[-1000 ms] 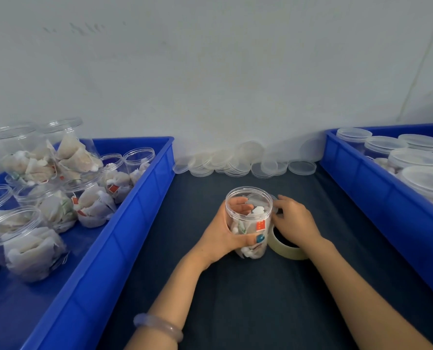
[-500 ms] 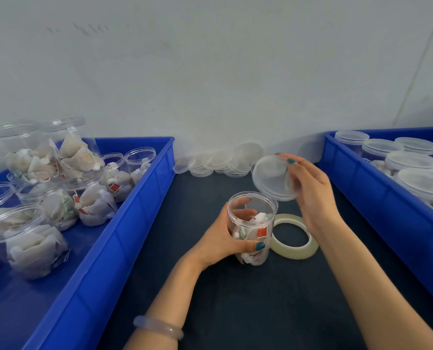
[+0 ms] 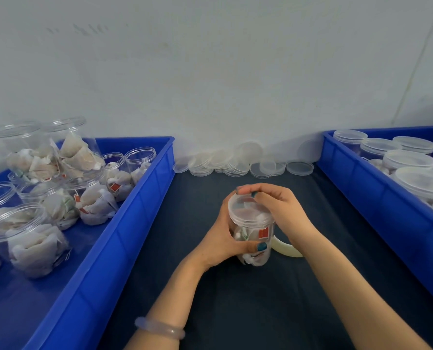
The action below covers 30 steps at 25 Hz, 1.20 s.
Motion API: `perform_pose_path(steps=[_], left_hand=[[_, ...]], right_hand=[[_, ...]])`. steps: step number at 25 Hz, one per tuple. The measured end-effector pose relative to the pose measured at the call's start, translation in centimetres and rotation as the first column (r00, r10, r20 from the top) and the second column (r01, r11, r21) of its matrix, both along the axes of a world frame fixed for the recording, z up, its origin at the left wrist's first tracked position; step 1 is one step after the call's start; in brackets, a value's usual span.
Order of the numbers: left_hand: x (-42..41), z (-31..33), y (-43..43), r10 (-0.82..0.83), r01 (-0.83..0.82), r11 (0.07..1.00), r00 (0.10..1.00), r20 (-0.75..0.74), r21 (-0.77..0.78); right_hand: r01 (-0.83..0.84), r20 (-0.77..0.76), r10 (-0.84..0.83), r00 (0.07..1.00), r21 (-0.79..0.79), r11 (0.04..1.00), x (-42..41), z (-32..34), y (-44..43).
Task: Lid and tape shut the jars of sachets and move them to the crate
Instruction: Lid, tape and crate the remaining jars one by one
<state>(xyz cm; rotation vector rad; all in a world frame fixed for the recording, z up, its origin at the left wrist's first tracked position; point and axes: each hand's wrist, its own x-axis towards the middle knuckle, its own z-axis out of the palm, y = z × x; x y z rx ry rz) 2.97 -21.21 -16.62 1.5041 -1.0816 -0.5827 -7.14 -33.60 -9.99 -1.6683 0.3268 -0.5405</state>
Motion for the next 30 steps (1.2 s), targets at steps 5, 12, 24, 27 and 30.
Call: perform_pose_path(steps=[5,12,24,27,30], left_hand=[[-1.9,0.9,-0.4,0.140,-0.139,0.959,0.990,-0.013,-0.246],[-2.2,1.3,-0.5,0.287,-0.247,0.930,0.951,0.118,-0.272],[-2.1,2.8,0.8,0.201,-0.200,0.942,0.979,-0.025,-0.271],[-1.7,3.2,1.5,-0.010,-0.052,0.978,0.957,-0.291,-0.202],[-2.2,3.1,1.8,-0.275,0.167,0.951,0.839,-0.469,-0.260]], right_hand=[[0.017,0.036,-0.019,0.999,0.074,0.997,-0.2,-1.5,0.0],[-0.383,-0.011,0.383,0.924,-0.042,0.923,-2.6,-4.1,-2.0],[-0.276,0.055,0.280,0.958,-0.073,0.959,-2.5,-5.7,-0.1],[-0.548,0.110,0.539,0.835,0.234,0.803,-2.9,-5.1,0.5],[-0.725,0.275,0.680,0.680,0.389,0.568,-3.1,-4.9,1.0]])
